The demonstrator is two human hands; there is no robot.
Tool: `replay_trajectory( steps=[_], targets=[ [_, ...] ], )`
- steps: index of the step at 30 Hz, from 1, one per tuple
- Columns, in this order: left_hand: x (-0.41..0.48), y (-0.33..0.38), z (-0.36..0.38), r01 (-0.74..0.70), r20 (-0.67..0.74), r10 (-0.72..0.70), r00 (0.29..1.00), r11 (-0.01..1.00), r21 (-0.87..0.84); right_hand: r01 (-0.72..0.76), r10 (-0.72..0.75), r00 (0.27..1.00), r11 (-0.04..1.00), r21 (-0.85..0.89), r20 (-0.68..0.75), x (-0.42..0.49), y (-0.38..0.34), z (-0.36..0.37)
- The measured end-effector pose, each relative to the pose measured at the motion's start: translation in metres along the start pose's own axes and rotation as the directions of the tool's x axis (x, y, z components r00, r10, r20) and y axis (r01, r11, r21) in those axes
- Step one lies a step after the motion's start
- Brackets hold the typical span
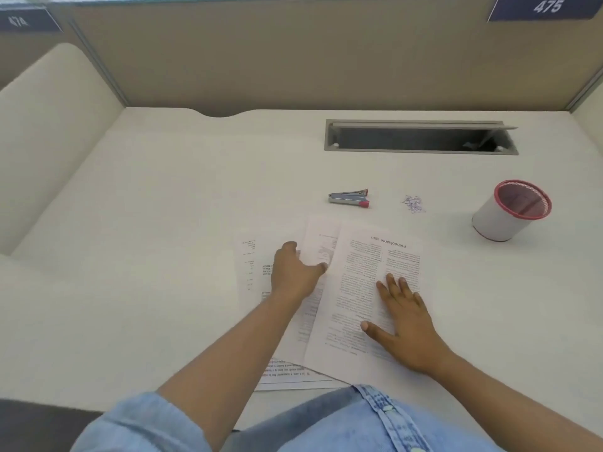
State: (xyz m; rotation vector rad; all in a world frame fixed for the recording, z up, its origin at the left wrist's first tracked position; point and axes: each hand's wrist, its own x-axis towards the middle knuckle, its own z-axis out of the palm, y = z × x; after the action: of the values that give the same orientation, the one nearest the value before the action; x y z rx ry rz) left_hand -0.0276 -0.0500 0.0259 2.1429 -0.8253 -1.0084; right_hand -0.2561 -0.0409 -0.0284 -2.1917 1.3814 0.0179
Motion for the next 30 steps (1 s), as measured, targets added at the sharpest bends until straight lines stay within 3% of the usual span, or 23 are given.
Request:
replay_trajectory(
  steps=[5, 8, 13, 17, 22, 24, 25, 28, 30],
  targets=[
    [0.021, 0.013, -0.004, 0.055, 0.078, -0.046, 0.996, 0.992, -0.113, 0.002, -0.004, 0.999, 0.999, 0.046, 0.043, 0.007, 0.001, -0.006],
    [0.029, 0.019, -0.012, 0.095, 0.086, -0.089, 0.992, 0.993, -0.072, 0.004, -0.006, 0.999, 0.998, 0.061, 0.039, 0.006, 0.002, -0.007],
    [0.025, 0.011, -0.024, -0.043, 0.149, 0.023, 0.989, 0.990, 0.135, -0.028, 0.025, 0.999, 0.994, 0.102, 0.031, 0.006, -0.002, -0.009],
    [0.000, -0.011, -0.023, -0.101, 0.237, 0.101, 0.966, 0.995, -0.009, -0.110, 0.097, 0.993, 0.974, 0.199, 0.071, 0.011, -0.018, -0.016],
    [-0.028, -0.025, -0.003, -0.226, 0.213, 0.221, 0.952, 0.974, -0.001, -0.078, 0.004, 0.981, 0.923, 0.376, 0.194, 0.009, -0.041, -0.029],
    [-0.032, -0.026, -0.002, -0.236, 0.163, 0.237, 0.958, 0.971, -0.024, -0.062, 0.000, 0.992, 0.868, 0.493, 0.125, 0.006, -0.047, -0.036],
    [-0.033, -0.026, -0.004, -0.223, 0.152, 0.231, 0.961, 0.973, -0.066, -0.047, 0.042, 0.999, 0.846, 0.531, 0.022, 0.004, -0.049, -0.041],
    [-0.036, -0.025, -0.015, -0.159, 0.165, 0.211, 0.963, 0.947, -0.278, -0.091, 0.293, 0.914, 0.823, 0.560, -0.282, -0.001, -0.040, -0.055],
    [-0.038, -0.024, -0.022, -0.116, 0.159, 0.202, 0.966, 0.894, -0.433, -0.165, 0.414, 0.886, 0.702, 0.693, -0.208, -0.004, -0.032, -0.066]
  ],
)
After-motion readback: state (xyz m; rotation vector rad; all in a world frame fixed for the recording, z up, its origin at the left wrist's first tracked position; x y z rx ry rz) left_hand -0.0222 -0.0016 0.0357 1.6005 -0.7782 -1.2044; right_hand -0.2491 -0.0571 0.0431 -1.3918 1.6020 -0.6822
